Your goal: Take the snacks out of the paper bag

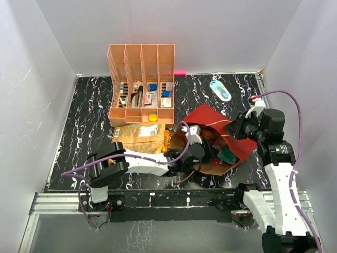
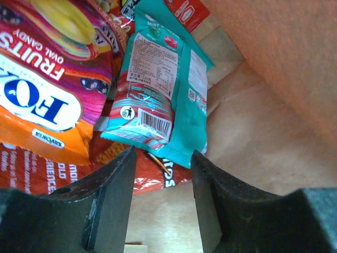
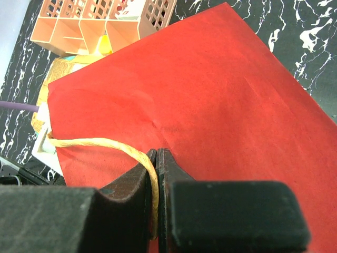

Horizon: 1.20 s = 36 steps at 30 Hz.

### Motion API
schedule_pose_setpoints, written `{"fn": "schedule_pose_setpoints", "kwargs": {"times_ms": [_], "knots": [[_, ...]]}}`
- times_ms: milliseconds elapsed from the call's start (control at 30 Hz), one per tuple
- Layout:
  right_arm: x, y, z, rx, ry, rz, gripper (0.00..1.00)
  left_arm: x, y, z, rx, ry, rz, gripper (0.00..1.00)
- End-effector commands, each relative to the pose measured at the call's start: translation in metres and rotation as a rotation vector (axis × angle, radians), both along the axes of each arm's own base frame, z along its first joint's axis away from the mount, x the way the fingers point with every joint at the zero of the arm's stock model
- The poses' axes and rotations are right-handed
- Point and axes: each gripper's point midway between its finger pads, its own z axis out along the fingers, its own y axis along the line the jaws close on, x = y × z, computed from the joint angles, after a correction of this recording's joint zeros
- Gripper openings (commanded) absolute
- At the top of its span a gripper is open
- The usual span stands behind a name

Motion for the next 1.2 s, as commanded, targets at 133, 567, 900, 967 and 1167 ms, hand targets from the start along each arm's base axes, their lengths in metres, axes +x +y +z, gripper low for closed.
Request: {"fn": "schedule_pose_setpoints", "kwargs": {"times_ms": [133,567,900,967,1167], "knots": [[0.007,0.004,0.042,0.025,-0.111,0.014,0.08,0.011,0.001,0.018,-0.186,0.263,0.246,0.44],[0.005,0.004,0.054,0.024,-0.127,0.013,0.07,0.024,-0.017,-0.005,-0.243,0.326,0.351,0.54],[0.001,-0.006,0.047,-0.052,-0.108,-0.008,0.08,0.039,-0.029,-0.018,-0.211,0.247,0.312,0.56],[-0.001,-0.005,0.048,-0.059,-0.116,0.006,0.07,0.040,-0.036,-0.013,-0.203,0.199,0.275,0.55],[-0.004,-0.006,0.041,-0.077,-0.104,0.013,0.08,0.045,-0.046,0.006,-0.210,0.071,0.197,0.38]]}}
